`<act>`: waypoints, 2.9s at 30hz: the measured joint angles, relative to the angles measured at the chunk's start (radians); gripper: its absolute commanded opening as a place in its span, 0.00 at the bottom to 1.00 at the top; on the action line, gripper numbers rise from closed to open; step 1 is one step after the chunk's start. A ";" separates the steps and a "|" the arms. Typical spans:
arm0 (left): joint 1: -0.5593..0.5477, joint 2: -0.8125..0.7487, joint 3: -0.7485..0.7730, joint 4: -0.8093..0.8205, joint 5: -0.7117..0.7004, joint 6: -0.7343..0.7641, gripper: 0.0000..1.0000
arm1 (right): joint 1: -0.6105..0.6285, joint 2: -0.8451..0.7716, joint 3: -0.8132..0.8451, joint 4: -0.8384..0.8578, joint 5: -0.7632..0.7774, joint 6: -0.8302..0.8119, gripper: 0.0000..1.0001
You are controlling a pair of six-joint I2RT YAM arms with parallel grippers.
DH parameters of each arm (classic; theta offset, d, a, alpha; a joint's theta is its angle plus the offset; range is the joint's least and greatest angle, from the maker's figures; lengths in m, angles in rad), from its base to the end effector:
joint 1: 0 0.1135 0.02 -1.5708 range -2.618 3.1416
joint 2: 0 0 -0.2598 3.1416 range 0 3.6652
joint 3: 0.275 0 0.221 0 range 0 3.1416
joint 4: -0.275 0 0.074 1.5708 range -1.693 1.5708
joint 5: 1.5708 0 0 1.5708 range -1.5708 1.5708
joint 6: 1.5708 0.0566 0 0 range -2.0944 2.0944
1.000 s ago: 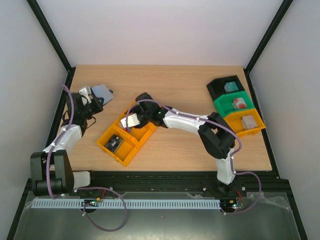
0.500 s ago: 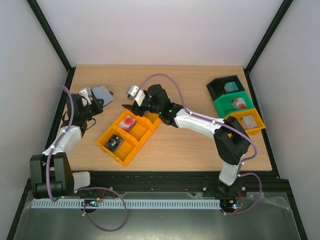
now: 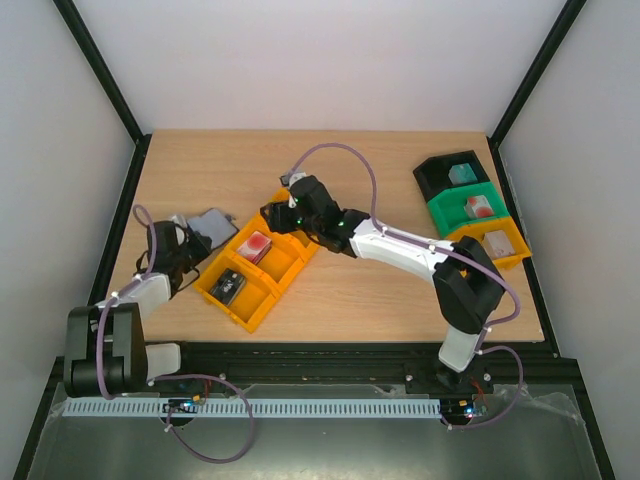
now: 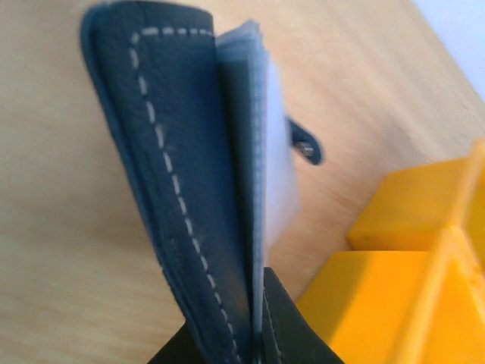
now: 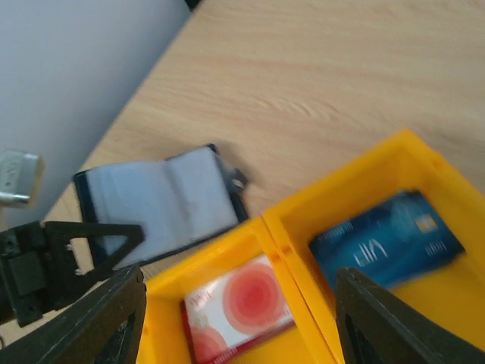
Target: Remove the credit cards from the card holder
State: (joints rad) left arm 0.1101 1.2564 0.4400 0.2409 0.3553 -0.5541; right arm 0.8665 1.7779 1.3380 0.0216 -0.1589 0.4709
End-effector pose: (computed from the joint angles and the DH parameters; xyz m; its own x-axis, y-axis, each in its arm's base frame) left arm 0.2364 0.0063 0.1775 -0.5584 -0.5580 -0.6138 -0.1256 0.7882 -0.6024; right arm 0.2587 0.3183 0.2787 -0.6183 -0.0358 -0.7852 -0.6347 0.6120 0.4719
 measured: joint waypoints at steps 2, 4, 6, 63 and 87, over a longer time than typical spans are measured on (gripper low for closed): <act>0.003 0.000 -0.037 -0.002 -0.043 -0.077 0.26 | 0.000 -0.005 -0.026 -0.026 0.016 0.034 0.66; 0.006 0.000 -0.056 -0.037 -0.100 -0.154 0.38 | 0.000 -0.006 -0.042 -0.057 0.024 0.058 0.67; 0.009 0.000 -0.062 -0.090 -0.164 -0.225 0.51 | -0.002 -0.006 -0.045 -0.089 0.029 0.072 0.67; -0.235 -0.037 0.049 -0.084 0.125 0.119 0.68 | -0.131 0.032 -0.071 -0.195 -0.147 0.072 0.80; -0.403 0.070 -0.036 0.201 -0.039 0.018 0.43 | -0.098 0.324 0.108 -0.221 -0.150 0.214 0.56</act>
State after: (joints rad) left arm -0.2928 1.3262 0.4038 0.4419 0.3164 -0.5358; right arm 0.7681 2.1021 1.4464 -0.1997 -0.3084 0.6853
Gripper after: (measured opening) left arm 0.439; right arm 0.581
